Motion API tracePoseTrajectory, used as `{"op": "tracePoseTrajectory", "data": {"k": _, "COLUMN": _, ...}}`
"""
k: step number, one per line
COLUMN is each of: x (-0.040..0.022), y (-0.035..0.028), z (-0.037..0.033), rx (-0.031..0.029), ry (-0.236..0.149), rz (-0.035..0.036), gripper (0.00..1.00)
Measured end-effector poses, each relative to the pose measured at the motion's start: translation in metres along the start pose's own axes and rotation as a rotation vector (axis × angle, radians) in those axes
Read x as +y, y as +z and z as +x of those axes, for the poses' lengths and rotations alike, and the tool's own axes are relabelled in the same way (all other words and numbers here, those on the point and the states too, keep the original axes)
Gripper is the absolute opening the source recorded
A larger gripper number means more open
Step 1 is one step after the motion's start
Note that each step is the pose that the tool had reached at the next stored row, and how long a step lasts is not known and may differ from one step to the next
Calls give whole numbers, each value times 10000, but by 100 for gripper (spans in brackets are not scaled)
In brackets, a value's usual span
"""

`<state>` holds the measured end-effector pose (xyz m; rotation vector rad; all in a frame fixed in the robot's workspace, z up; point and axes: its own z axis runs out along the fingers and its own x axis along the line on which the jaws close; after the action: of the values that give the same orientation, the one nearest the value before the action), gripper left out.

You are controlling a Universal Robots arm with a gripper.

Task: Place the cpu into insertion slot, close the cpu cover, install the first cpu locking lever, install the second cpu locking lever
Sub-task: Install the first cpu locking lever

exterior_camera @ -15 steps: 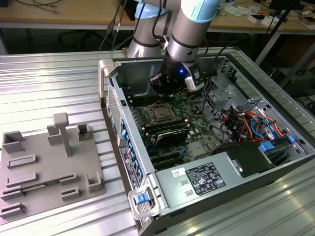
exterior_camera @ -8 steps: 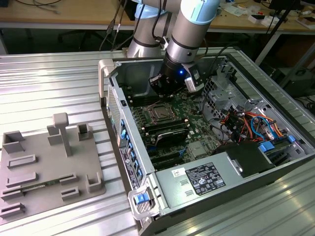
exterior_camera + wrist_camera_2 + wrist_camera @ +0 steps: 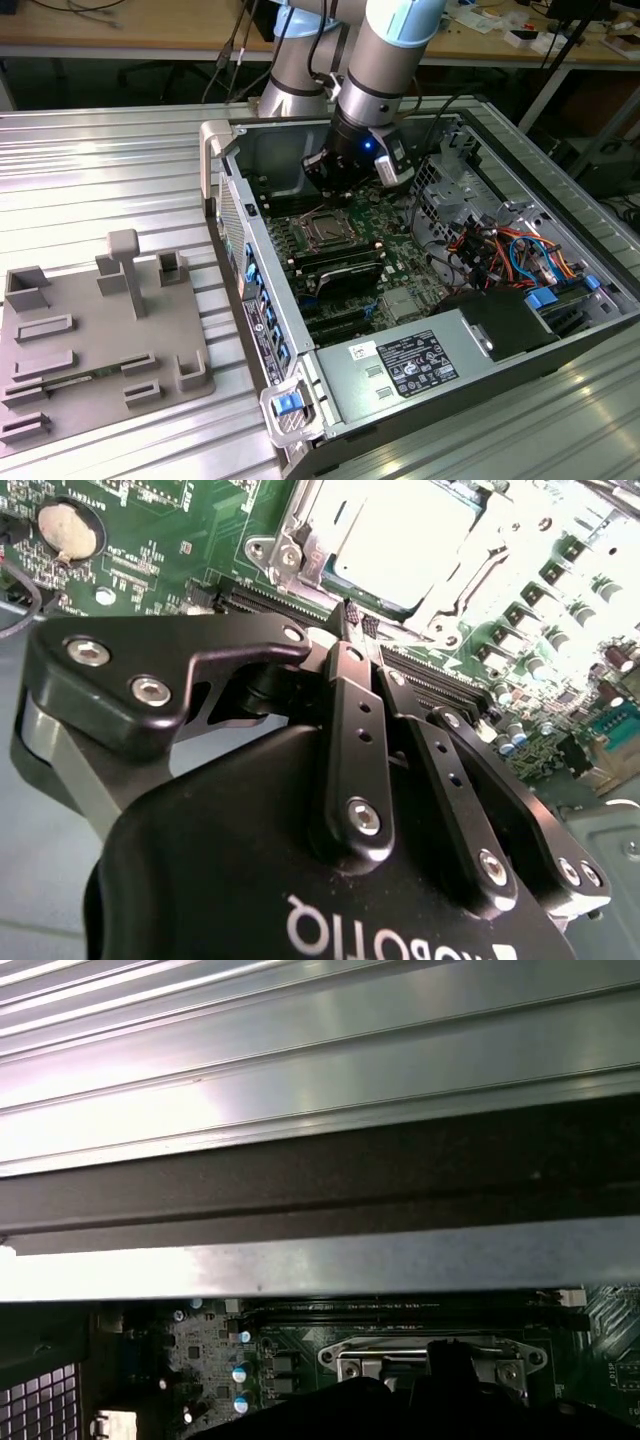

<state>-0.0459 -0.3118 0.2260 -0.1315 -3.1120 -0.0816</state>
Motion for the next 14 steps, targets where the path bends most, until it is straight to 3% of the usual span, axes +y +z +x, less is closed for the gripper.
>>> {"op": "tracePoseTrajectory", "data": {"k": 3, "x": 3, "y": -40, "z": 4, "rx": -1, "ry": -96, "rz": 3, "gripper": 11}}
{"op": "tracePoseTrajectory", "data": {"k": 14, "x": 23, "y": -41, "z": 83, "rx": 22, "ry": -854, "rz": 23, "gripper": 11}}
